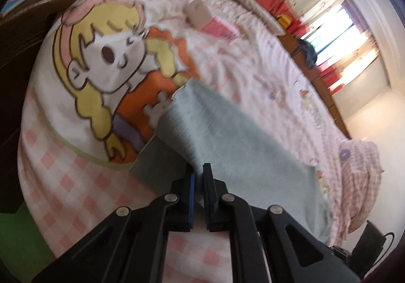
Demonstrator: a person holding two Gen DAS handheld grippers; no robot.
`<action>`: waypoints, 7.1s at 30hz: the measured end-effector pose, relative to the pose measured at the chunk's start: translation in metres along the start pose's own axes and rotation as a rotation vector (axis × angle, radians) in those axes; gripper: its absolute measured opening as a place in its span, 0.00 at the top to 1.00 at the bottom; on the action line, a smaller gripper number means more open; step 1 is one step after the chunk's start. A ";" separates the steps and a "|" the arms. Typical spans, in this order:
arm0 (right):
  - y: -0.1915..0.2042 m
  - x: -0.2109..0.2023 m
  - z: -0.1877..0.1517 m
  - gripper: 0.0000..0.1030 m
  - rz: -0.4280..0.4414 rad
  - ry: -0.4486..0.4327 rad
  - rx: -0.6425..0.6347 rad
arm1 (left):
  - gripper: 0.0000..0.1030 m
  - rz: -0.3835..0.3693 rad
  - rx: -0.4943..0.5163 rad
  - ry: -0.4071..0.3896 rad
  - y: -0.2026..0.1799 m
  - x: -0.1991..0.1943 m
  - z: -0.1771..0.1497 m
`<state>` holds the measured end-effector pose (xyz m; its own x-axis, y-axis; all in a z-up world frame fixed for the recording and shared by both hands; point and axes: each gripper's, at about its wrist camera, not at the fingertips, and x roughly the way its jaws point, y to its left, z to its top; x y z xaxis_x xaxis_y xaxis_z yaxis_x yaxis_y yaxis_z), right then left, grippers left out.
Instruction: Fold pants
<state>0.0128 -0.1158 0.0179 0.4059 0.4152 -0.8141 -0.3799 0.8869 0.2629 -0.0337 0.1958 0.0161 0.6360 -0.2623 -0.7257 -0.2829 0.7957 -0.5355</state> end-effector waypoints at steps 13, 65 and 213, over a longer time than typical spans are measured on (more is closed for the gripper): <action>-0.021 -0.016 -0.015 0.74 -0.068 -0.005 0.049 | 0.56 0.142 0.035 0.000 0.003 -0.011 -0.003; -0.104 -0.038 -0.054 0.72 -0.363 -0.044 0.447 | 0.31 -0.166 -0.176 0.039 0.023 0.046 -0.006; -0.059 -0.228 0.068 0.94 -0.011 -0.593 0.292 | 0.20 -0.035 0.827 0.240 -0.237 0.073 -0.171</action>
<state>-0.0008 -0.2490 0.2228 0.8289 0.3732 -0.4167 -0.1660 0.8755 0.4539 -0.0426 -0.1056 0.0164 0.4389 -0.3278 -0.8366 0.4071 0.9026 -0.1402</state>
